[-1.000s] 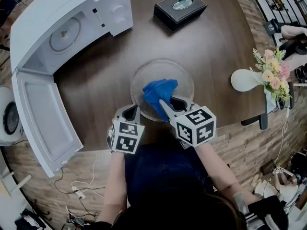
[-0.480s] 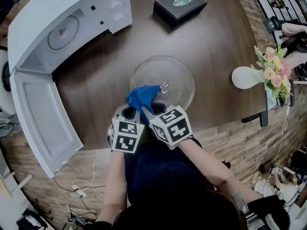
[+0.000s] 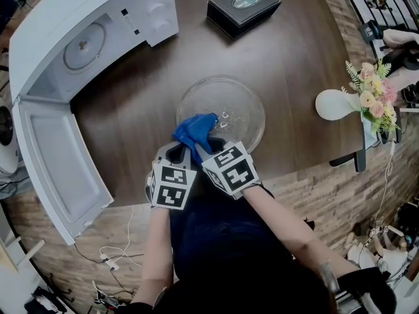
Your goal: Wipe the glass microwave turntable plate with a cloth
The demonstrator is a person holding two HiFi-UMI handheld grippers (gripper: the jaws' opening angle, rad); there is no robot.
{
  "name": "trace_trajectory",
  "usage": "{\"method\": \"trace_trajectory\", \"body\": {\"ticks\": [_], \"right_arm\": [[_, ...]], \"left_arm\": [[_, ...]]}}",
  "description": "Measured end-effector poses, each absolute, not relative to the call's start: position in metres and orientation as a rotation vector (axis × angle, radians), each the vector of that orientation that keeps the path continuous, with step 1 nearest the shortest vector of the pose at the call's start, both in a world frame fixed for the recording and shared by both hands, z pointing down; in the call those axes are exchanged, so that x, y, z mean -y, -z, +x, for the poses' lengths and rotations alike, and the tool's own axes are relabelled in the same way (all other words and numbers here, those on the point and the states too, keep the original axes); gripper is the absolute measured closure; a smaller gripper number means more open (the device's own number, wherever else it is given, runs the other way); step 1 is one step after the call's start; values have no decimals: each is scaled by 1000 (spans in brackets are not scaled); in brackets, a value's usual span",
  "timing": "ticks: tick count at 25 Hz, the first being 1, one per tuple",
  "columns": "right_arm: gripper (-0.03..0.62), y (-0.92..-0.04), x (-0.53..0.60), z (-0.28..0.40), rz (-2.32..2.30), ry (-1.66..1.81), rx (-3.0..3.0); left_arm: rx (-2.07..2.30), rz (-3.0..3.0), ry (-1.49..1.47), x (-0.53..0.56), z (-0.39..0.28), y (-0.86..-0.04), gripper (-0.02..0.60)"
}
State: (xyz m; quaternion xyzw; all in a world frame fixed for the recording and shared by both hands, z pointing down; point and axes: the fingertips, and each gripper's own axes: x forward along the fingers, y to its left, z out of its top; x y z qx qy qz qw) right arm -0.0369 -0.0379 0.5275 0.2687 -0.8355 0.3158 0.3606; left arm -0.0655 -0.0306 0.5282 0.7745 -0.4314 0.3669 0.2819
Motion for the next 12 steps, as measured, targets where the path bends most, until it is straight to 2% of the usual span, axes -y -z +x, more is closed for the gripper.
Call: {"method": "trace_trajectory", "body": {"ticks": [12], "right_arm": [[542, -528, 41, -16, 703, -837, 2144]], "left_arm": [[1161, 2083, -987, 32, -66, -528, 578]]}}
